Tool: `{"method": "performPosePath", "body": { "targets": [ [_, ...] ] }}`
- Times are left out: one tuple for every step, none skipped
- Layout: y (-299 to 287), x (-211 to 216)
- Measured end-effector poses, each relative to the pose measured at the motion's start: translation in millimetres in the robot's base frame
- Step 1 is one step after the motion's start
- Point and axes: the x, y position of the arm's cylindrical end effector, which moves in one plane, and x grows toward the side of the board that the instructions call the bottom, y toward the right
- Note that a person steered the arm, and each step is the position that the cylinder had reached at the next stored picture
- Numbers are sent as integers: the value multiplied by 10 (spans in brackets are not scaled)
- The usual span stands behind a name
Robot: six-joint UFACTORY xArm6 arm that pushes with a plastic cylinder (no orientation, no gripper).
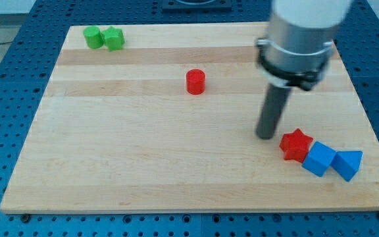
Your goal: Move the red circle towards the red star
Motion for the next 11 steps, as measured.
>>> {"method": "performPosePath", "body": {
  "targets": [
    [-731, -166],
    [-1253, -620],
    [-1413, -1086],
    [-1274, -1324],
    [-844, -1325],
    [-498, -1230],
    [-179, -1012],
    [102, -773],
    [102, -549],
    [20, -290],
    [20, -63]
  ]
}}
